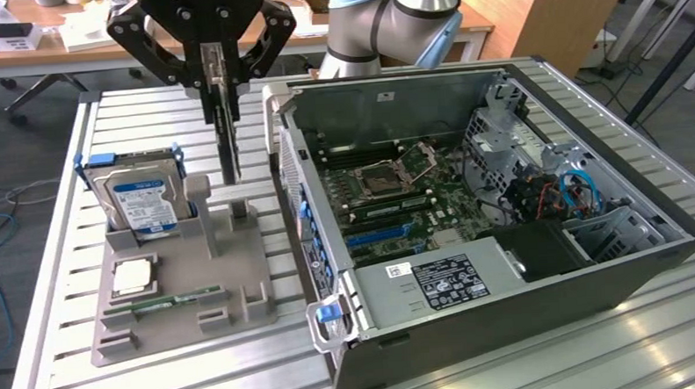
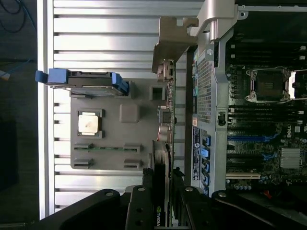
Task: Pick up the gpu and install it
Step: 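Pick up the gpu and move the gpu toward the slot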
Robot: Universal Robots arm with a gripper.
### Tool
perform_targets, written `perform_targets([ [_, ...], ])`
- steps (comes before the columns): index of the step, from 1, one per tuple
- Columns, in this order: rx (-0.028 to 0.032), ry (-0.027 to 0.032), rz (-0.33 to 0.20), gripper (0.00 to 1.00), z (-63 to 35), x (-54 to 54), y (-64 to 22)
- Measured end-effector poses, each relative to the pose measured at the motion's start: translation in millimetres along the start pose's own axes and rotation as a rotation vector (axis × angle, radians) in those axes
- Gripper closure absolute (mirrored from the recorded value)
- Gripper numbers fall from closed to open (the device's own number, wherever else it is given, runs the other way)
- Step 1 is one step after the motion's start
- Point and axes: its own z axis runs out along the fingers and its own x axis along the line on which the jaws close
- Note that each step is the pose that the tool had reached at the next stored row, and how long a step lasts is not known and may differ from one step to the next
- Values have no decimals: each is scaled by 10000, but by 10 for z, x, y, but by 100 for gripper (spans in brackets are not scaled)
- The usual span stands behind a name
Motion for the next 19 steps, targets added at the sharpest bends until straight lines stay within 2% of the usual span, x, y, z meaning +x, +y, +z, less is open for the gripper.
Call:
perform_targets([
  [4, 2, 2, -3, 74, -2, -18, 0],
  [7, -5, 1, -1, 74, -1, -72, 1],
  [12, -21, 0, 0, 74, -2, -208, 2],
  [19, -42, 1, -1, 74, -5, -452, 2],
])
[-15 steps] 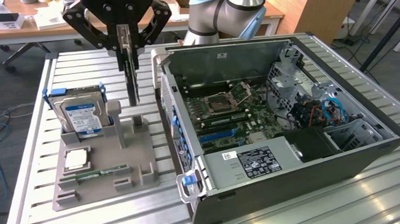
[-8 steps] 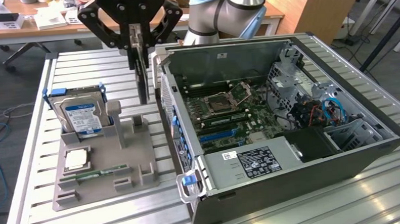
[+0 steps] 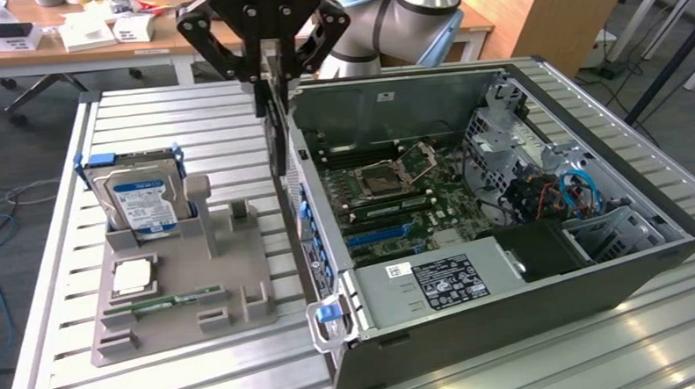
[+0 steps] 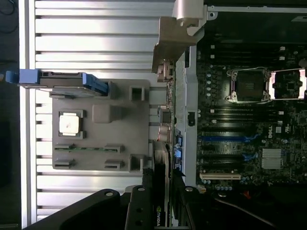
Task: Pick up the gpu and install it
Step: 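Pick up the gpu and move the gpu toward the slot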
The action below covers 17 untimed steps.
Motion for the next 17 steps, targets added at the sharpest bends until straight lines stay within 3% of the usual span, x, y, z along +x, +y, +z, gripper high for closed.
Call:
perform_targets([
  [17, -17, 0, 0, 74, -8, -680, -3],
])
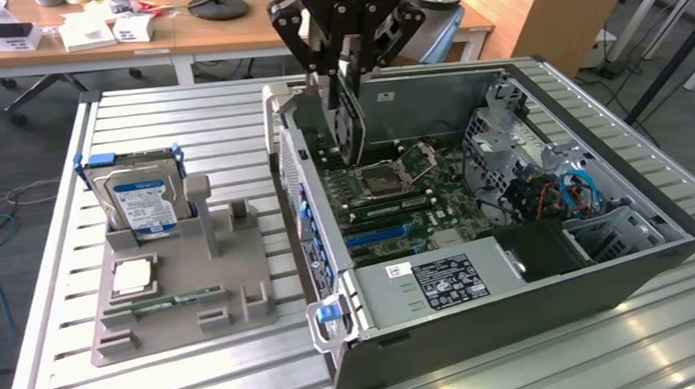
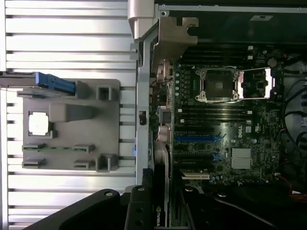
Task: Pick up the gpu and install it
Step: 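Pick up the gpu and move the gpu toward the slot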
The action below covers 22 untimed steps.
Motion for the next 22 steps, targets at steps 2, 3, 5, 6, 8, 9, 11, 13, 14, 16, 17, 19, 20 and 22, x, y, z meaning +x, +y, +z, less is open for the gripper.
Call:
perform_targets([
  [2, -1, 0, -1, 74, -1, -84, -1],
  [3, -2, -1, 0, 74, -1, -127, -1],
  [5, -3, 0, -1, 74, -3, -215, -2],
  [6, -4, 0, -1, 74, -3, -257, -2],
  [8, -5, 0, 1, 74, -4, -342, -2],
  [9, -6, 0, -1, 74, -5, -385, -3],
  [11, -8, 0, -1, 74, -6, -472, -3],
  [13, -9, 0, -1, 74, -7, -560, -4],
  [14, -11, -1, -1, 74, -7, -601, -3],
  [16, -12, 0, 0, 74, -8, -681, -3],
  [17, -13, 0, -1, 74, -8, -721, -3],
  [19, -14, -1, -1, 74, -9, -796, -3],
  [20, -14, 0, 0, 74, -9, -835, -2],
  [22, -15, 0, -3, 74, -10, -918, -2],
])
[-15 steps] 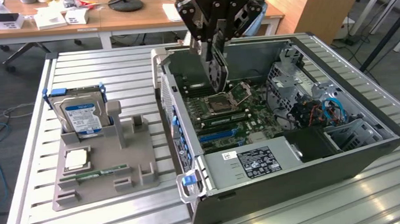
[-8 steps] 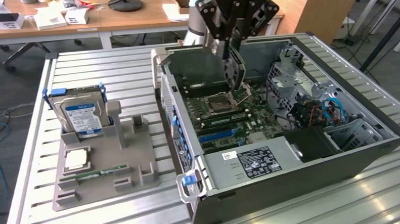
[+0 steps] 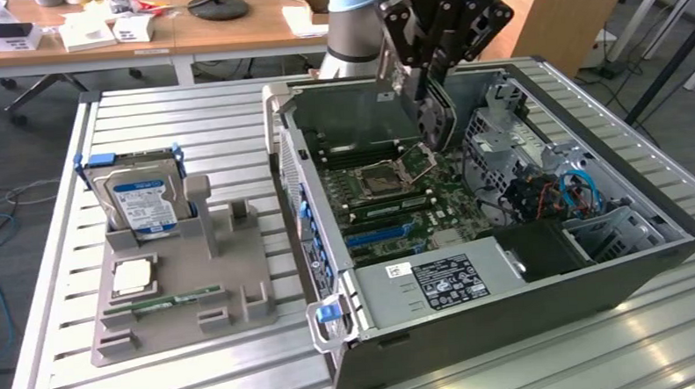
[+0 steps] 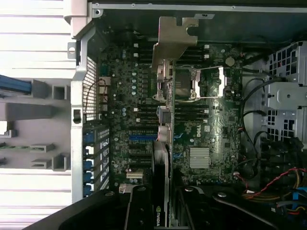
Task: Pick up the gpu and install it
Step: 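Pick up the gpu and move the gpu toward the slot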
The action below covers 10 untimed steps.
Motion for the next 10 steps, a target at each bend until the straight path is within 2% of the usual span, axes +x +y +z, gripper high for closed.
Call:
perform_targets([
  [4, -1, 0, -3, 74, -2, -143, 1],
  [10, 1, 1, -7, 74, -4, -294, 3],
])
